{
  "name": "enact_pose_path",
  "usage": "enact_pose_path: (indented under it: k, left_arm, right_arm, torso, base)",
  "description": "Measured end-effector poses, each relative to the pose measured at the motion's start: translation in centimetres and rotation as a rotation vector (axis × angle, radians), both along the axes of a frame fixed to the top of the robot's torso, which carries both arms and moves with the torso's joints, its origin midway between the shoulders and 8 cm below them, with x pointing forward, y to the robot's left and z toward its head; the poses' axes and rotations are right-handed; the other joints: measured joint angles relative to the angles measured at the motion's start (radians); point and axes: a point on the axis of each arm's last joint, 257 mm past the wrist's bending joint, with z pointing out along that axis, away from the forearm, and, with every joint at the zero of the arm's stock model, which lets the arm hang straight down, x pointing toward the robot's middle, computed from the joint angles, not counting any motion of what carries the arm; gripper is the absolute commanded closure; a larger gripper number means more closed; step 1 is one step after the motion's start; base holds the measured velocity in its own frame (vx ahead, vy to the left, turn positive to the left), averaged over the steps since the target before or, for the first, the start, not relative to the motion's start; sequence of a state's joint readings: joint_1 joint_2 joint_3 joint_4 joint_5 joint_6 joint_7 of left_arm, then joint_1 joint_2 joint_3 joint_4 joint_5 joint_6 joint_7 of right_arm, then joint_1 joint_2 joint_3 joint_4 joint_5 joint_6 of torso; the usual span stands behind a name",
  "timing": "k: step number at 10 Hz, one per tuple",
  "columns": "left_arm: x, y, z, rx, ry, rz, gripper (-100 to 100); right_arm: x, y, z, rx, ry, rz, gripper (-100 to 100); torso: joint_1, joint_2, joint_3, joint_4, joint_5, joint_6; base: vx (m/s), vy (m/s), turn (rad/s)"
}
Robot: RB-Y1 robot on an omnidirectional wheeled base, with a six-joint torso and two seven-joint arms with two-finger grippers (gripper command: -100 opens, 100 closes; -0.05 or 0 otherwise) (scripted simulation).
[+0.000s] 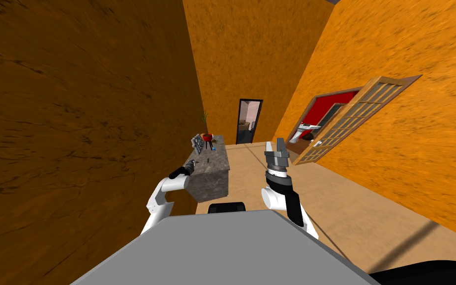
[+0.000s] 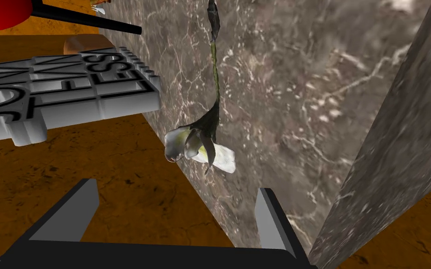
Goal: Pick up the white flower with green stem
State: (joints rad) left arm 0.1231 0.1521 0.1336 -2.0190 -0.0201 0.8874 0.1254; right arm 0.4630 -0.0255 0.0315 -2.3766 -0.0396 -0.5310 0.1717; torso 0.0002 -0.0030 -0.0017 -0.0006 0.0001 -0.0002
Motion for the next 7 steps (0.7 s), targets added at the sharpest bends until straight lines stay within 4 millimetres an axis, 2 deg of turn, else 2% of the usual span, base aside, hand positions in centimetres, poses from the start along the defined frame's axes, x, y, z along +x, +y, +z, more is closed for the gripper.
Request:
enact_pose_path:
  k: [4, 7]
  left_arm:
    - [-2.1, 2.8, -2.3, 0.007, 0.114, 0.047, -100]
    - [-3.2, 4.4, -3.2, 0.013, 0.175, 0.07, -100]
  right_arm:
    - [0.0, 0.0, 0.0, 0.0, 0.0, 0.0, 0]
    - [0.0, 0.0, 0.0, 0.0, 0.0, 0.0, 0]
  torso:
    - [0.0, -0.002, -0.001, 0.0, 0.0, 0.0]
    - [0.0, -0.003, -0.002, -0.001, 0.0, 0.0]
  base:
    - [0.066, 0.009, -0.069]
    - [0.09, 0.02, -0.064]
